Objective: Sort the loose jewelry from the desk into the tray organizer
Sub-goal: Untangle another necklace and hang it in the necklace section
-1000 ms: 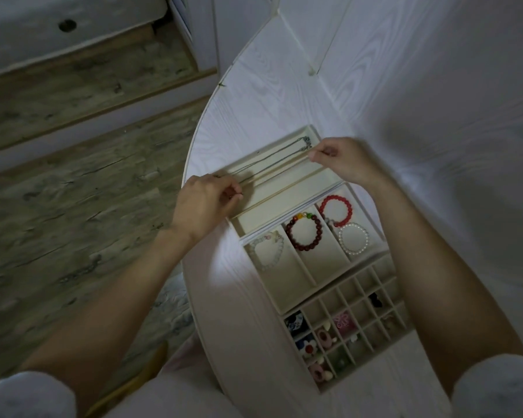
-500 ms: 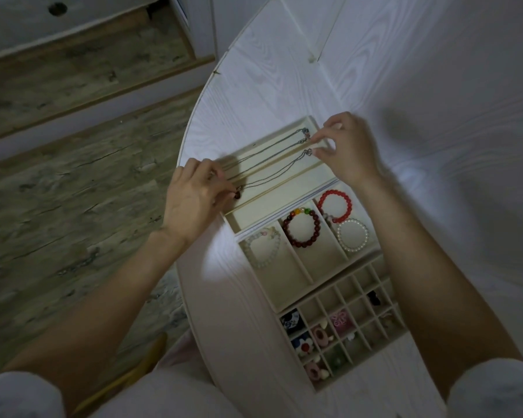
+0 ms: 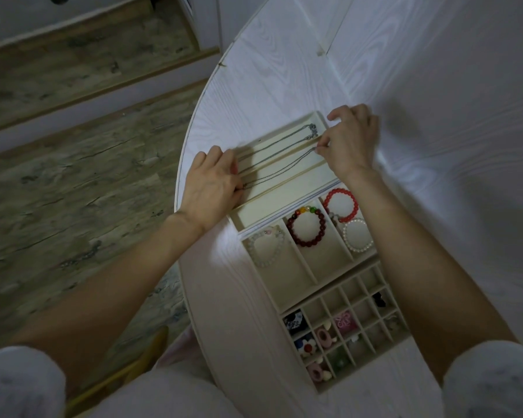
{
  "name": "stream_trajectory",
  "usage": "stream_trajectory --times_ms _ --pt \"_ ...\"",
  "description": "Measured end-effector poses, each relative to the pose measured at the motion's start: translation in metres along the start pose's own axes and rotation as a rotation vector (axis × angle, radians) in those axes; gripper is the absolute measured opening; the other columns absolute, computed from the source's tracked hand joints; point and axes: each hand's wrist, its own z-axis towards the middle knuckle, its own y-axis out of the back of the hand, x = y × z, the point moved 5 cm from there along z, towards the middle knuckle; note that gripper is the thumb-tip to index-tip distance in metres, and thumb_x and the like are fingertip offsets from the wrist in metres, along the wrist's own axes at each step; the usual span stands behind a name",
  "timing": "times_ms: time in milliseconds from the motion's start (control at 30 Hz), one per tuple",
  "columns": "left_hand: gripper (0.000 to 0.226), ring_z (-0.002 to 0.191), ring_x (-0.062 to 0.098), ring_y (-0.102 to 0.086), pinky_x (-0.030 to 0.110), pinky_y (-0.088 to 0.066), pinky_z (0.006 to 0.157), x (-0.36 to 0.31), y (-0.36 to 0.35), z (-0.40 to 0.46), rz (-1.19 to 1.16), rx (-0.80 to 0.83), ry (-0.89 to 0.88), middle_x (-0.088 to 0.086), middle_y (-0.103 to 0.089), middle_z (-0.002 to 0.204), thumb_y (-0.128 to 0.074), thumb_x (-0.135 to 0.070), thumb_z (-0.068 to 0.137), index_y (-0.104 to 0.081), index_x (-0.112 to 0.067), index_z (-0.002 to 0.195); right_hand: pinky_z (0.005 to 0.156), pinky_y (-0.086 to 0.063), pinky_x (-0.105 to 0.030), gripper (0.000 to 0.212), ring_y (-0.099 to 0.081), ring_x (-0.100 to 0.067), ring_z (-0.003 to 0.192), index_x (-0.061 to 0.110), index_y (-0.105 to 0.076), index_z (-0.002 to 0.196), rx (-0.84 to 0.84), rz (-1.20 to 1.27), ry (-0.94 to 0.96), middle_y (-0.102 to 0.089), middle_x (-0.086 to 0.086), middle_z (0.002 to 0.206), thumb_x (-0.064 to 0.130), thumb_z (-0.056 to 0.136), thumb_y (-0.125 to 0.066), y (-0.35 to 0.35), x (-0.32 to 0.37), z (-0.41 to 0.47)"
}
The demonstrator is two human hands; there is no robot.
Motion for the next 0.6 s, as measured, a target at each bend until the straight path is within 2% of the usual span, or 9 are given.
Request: stream_trajectory --times_ms 100,233,367,500,600 --pt "0.008 0.080 0.025 -0.037 0.032 -0.022 0.067 0.006 0.000 -0.006 -0.005 -0.017 -0.002 0.007 -0.056 0.083 -0.076 -0.015 0.068 -0.072 -0.013 0.061 0.085 -0.011 -0.017 0.029 -0.035 -0.020 0.115 0.020 -0.068 0.105 -0.035 -0.044 -0.042 -0.051 0.005 0.117 0.033 0.079 -0.070 -0.004 -0.001 -0.001" --pt "0.007 0.080 0.024 -0.035 0.032 -0.020 0.067 0.010 0.004 -0.012 0.016 -0.041 0.008 0.006 -0.057 0.081 -0.076 -0.018 0.067 -0.074 -0.013 0.063 0.080 -0.008 -0.008 0.021 -0.035 -0.019 0.114 0.020 -0.069 0.101 -0.093 0.002 -0.060 -0.050 0.004 0.116 0.026 0.080 -0.067 0.000 0.001 -0.006" --pt "0.011 0.078 0.028 -0.044 0.033 -0.021 0.067 0.008 0.005 -0.010 0.024 -0.037 0.018 0.005 -0.057 0.082 -0.071 -0.024 0.068 -0.075 -0.015 0.064 0.088 -0.015 -0.027 0.015 -0.038 -0.025 0.115 0.018 -0.075 0.091 -0.091 -0.028 0.067 -0.056 0.004 0.118 0.028 0.082 -0.069 0.008 0.009 -0.010" --pt "0.006 0.077 0.029 -0.045 0.033 -0.022 0.067 0.008 0.003 -0.009 0.040 -0.003 0.031 0.007 -0.058 0.081 -0.078 -0.017 0.066 -0.074 -0.012 0.065 0.089 -0.012 -0.026 0.017 -0.036 -0.022 0.112 0.020 -0.073 0.096 -0.033 -0.055 0.079 -0.055 0.005 0.116 0.030 0.084 -0.066 0.002 0.012 -0.007" --pt "0.005 0.076 0.030 -0.048 0.034 -0.021 0.066 0.009 0.002 -0.008 0.058 0.021 0.039 0.008 -0.058 0.080 -0.077 -0.015 0.065 -0.074 -0.012 0.064 0.094 -0.016 -0.030 0.017 -0.038 -0.025 0.111 0.016 -0.072 0.099 -0.055 -0.141 0.075 -0.056 0.001 0.116 0.022 0.085 -0.063 0.002 0.009 -0.002"
